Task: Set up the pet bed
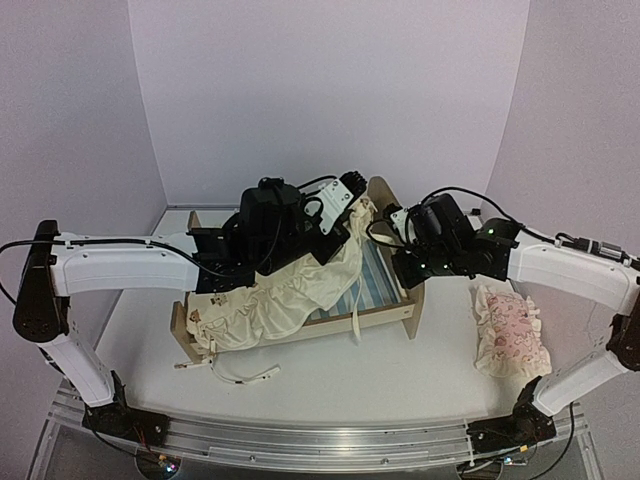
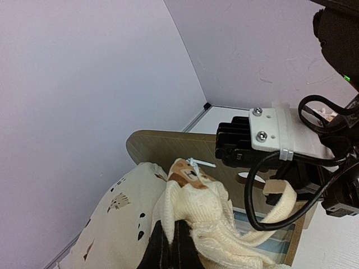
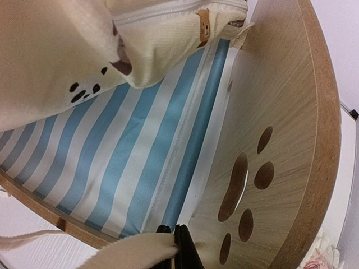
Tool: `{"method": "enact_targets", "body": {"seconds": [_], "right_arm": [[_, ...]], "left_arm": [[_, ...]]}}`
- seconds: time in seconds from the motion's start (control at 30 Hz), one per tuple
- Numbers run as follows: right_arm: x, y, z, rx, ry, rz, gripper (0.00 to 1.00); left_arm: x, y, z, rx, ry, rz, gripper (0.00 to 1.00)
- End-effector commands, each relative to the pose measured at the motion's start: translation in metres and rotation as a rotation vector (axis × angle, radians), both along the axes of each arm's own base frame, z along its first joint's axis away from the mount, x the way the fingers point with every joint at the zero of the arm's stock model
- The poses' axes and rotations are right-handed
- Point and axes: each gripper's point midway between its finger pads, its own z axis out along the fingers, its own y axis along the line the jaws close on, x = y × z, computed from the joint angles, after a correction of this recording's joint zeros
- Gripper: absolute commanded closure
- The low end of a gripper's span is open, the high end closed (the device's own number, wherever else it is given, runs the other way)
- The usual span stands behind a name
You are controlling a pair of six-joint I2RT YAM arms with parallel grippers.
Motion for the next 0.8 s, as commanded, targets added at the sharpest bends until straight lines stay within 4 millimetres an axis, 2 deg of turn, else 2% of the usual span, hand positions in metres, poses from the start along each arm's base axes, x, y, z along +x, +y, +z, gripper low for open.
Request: {"method": "enact_targets", "body": {"seconds": [0.0,0.03,0.17,0.3,0.43,0.57,0.67,0.77], "right_arm": [[-0.005,-0.008,-0.006,-0.001,0.006,-0.037,0.88],[-0.006,-0.009,-0.005,0.009,0.010,-0.042,0.81],[-0.016,-0.011,0.000,0.062,0.025,-0.044,0.63],[-0.024,-0.010,0.013,0.128,0.030,-0.032,0.55],[-0.033,-0.012,0.030,0.195,0.024,-0.027,0.51],[-0.047,-0.013,0.037,0.249,0.045,0.000,0.51],[-0.058,-0.019,0.026,0.250,0.076,0.009,0.55],[-0.067,-0.032,0.006,0.216,0.094,-0.006,0.57]], "left_arm": [[0.002,0.001,0.017,-0.062,-0.010,0.000,1.00],[0.002,0.000,0.015,-0.060,-0.007,-0.003,1.00],[0.002,-0.009,0.010,-0.054,0.008,-0.024,1.00],[0.003,-0.020,0.003,-0.047,0.026,-0.042,1.00],[0.005,-0.030,0.002,-0.054,0.040,-0.056,1.00],[0.008,-0.044,-0.005,-0.042,0.058,-0.078,1.00],[0.011,-0.053,-0.018,-0.021,0.073,-0.084,1.00],[0.015,-0.062,-0.032,0.006,0.087,-0.085,1.00]]}}
